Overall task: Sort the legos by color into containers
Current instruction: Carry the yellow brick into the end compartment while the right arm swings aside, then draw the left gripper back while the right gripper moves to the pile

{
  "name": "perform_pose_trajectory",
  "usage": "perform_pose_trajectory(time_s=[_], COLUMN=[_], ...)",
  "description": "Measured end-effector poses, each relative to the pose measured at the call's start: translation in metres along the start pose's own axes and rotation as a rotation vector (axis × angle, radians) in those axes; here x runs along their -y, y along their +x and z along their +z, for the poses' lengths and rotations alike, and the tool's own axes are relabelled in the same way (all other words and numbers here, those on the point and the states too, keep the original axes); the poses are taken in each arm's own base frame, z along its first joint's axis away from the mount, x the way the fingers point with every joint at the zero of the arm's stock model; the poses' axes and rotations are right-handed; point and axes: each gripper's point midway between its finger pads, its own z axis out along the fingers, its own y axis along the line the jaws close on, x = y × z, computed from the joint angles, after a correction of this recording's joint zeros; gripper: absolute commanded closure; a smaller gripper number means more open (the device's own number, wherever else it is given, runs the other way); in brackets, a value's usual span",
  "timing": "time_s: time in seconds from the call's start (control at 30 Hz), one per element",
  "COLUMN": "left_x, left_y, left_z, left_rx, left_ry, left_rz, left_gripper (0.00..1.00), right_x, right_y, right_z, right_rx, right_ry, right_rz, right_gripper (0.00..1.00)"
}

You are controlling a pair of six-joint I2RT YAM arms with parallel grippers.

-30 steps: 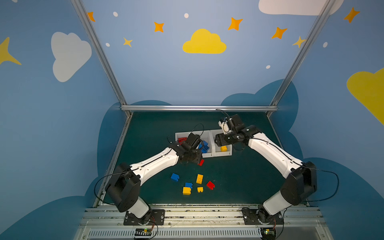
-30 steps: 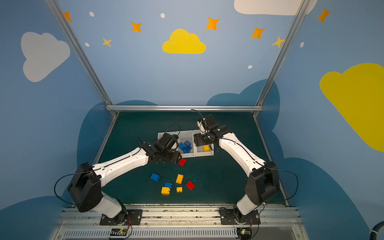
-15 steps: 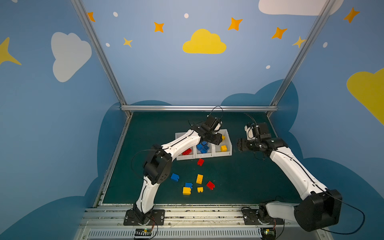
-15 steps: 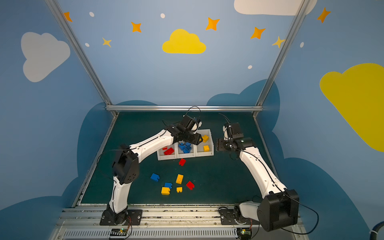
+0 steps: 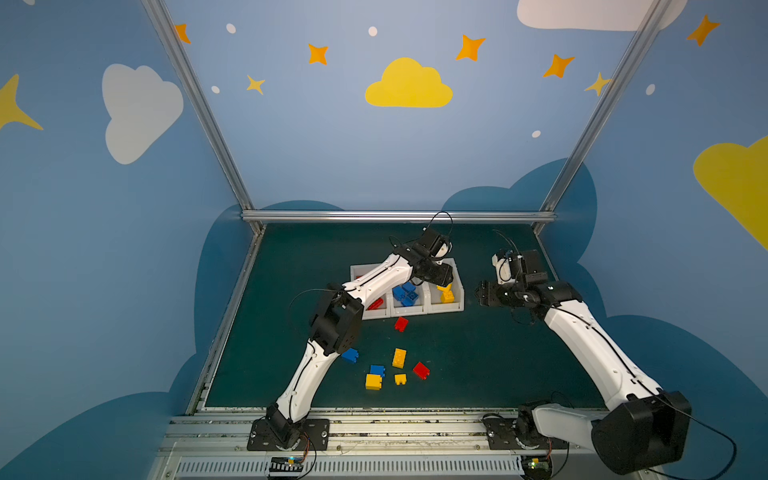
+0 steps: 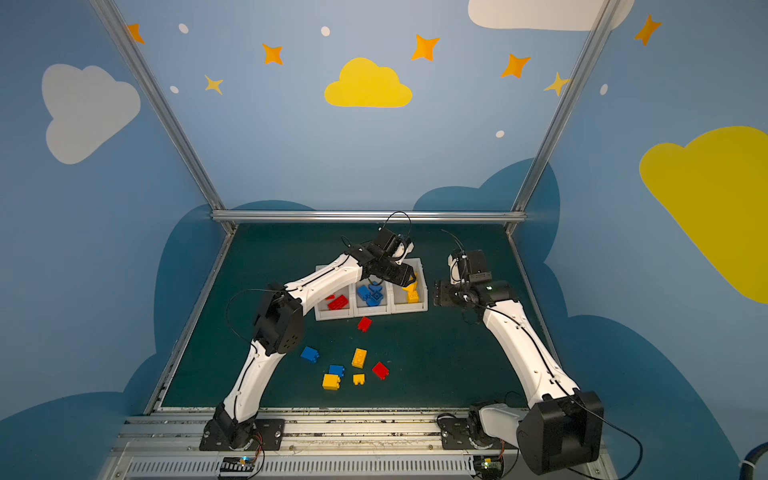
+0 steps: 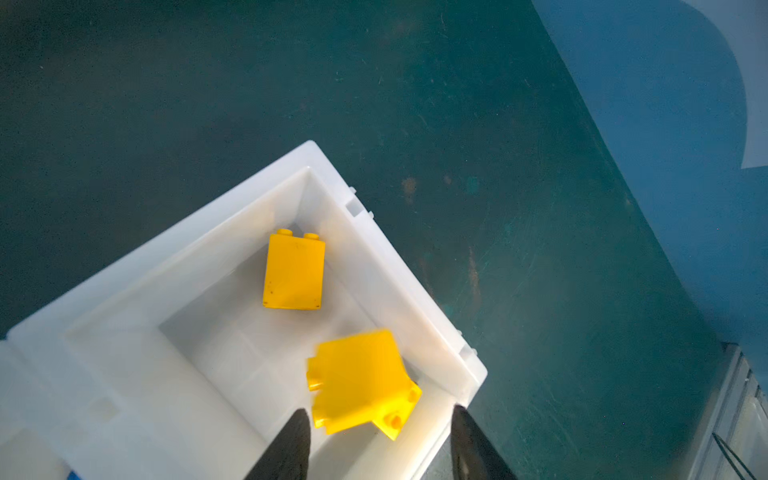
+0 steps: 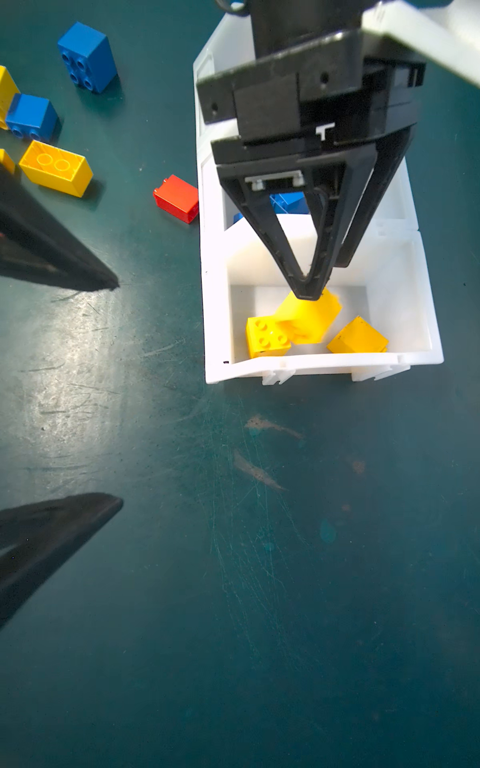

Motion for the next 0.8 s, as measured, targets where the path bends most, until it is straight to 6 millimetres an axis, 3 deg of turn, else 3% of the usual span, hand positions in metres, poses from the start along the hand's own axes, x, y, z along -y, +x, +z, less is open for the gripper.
perform_pose_trajectory(time_s=[0.33,0.77,0.8], left_x=[-0.011,-0.039,-0.044], left_y=[0.016,-0.005,0.003], left_z=[-0.004,-0.092,-0.097], left_rx=[-0.016,0.177,0.174], left_ry=[-0.003,-0.021,-0.031], left_rz=[-0.035,-0.098,-0.111], left_gripper=[0.43,0.42,0.42], right_x=[-0.004,-0.023,-0.027], right_y=[0.001,0.015,0.017], right_z=[0.001,0.015,0.018], right_rx=[-0.004,-0.047,-0.056], right_ry=[-0.022,-0.133,-0.145], right_rz=[0.005,-0.012,-0.024], right_gripper=[0.23,0.23,0.23])
